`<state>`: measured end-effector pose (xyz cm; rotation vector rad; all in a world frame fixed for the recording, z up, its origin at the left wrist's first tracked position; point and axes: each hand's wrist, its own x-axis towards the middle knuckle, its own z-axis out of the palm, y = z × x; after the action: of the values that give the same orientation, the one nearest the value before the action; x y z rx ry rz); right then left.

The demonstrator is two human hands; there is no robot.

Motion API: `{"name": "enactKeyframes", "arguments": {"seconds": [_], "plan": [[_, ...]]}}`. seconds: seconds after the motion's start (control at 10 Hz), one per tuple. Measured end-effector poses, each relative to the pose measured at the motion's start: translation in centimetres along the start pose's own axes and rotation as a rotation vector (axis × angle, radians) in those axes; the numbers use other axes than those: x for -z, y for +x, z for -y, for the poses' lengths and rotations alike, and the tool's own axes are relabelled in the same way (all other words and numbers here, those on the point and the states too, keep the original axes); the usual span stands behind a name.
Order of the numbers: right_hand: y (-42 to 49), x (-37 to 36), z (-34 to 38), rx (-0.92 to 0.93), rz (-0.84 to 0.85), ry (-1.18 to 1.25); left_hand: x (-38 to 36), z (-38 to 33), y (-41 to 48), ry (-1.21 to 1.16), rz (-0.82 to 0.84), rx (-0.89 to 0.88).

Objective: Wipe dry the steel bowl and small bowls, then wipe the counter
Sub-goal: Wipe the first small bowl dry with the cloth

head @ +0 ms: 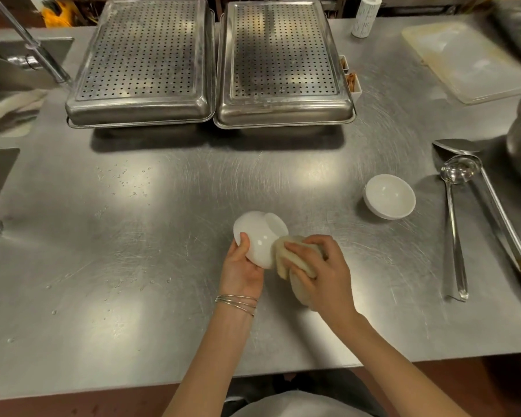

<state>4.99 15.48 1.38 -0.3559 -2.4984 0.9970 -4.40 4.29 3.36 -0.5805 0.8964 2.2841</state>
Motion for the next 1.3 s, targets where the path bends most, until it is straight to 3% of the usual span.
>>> {"name": "enactKeyframes", "arguments": {"seconds": [0.3, 0.4, 0.6, 0.7, 0.9, 1.0, 1.1, 1.2, 1.3], "plan": [[0.7, 0.5, -1.5, -0.26, -0.05, 0.051, 0.2, -0.8, 0.1, 0.073, 0.048, 0.032], [1.8, 1.4, -1.3, -0.209, -0.112, 0.061, 0.5, -1.0, -0.2, 0.202, 0.123, 0.01], [1.7, 1.2, -2.0, -0.243, 0.058, 0.121, 1.0, -0.7, 0.1, 0.449, 0.155, -0.092], [2.0, 1.3, -1.5, -0.253, -0.035, 0.132, 1.2, -0.9, 0.2, 0.46, 0.182, -0.103], [2.5, 1.2, -1.2, -0.273, 0.005, 0.096, 0.5, -1.3, -0.1, 0.689, 0.206, -0.28], [2.6, 1.1, 0.4, -0.237, -0.081, 0.166, 0.5, -1.5, -0.2, 0.689, 0.169, -0.322], [2.4, 0.3, 0.9, -0.265, -0.048, 0.15, 0.8, -1.1, -0.2, 0.718, 0.138, -0.362], [3.1, 1.1, 0.6, -0.326, -0.084, 0.172, 1.6, -1.3, -0.3, 0.859, 0.163, -0.425], [4.1, 1.5, 1.2, -0.274, -0.108, 0.188, 1.8, -1.7, -0.8, 0.938, 0.286, -0.43]]}}
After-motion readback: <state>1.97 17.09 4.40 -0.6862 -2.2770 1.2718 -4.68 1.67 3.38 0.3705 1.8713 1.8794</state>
